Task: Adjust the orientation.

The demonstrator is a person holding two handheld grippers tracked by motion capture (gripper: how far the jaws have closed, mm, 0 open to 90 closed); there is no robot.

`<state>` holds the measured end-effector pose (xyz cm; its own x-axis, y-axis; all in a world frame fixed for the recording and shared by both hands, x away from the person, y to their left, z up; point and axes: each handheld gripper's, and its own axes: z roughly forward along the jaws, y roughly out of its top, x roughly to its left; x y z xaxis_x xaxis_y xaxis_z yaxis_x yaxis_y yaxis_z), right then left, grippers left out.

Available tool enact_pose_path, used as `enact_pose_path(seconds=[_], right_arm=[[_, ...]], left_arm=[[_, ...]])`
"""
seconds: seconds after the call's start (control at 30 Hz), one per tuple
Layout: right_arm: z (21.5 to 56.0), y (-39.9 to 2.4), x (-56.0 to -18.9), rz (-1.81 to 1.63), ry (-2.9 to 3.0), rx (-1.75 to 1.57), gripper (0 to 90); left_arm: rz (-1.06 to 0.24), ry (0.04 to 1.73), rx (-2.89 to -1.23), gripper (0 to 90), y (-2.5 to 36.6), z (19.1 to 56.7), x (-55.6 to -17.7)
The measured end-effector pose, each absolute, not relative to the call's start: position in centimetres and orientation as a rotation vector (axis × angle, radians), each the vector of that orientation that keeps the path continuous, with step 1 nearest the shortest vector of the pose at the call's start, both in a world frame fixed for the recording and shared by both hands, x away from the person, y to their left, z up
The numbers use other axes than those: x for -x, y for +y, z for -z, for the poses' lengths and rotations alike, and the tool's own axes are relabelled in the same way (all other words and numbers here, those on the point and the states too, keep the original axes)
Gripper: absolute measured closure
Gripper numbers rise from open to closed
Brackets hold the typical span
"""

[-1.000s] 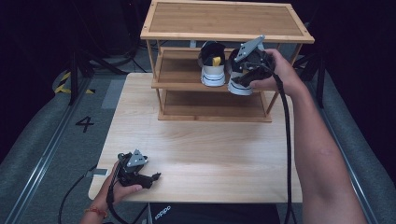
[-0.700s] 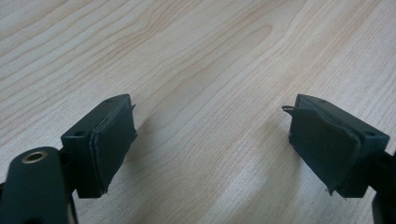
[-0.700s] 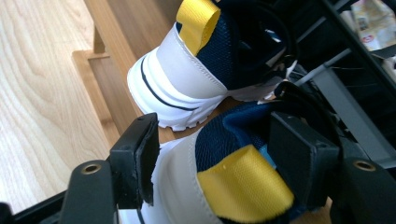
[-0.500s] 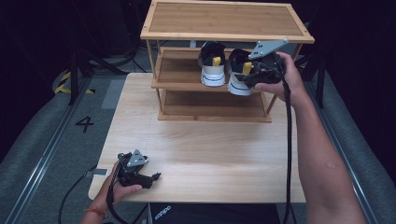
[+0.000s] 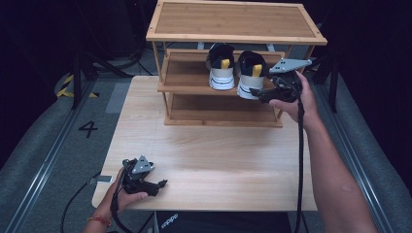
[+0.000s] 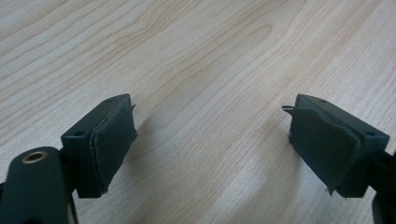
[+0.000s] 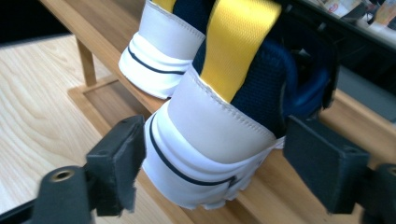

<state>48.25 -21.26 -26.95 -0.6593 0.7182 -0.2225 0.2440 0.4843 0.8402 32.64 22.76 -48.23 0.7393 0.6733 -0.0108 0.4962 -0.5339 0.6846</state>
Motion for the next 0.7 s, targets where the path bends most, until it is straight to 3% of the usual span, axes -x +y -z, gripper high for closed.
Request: enact_pose_path(seconds=[0.17, 0.7], right_arm=[[28.2, -21.1, -49.3, -1.111, 2.183, -0.866, 15.2], [28.2, -20.1, -52.3, -1.051, 2.179, -0.903, 19.3]], left_arm=[[-0.332, 0.876, -2.249, 14.9, 22.8, 48.2, -32.6], [-0.332, 0.875, -2.249, 14.9, 22.8, 48.2, -32.6]])
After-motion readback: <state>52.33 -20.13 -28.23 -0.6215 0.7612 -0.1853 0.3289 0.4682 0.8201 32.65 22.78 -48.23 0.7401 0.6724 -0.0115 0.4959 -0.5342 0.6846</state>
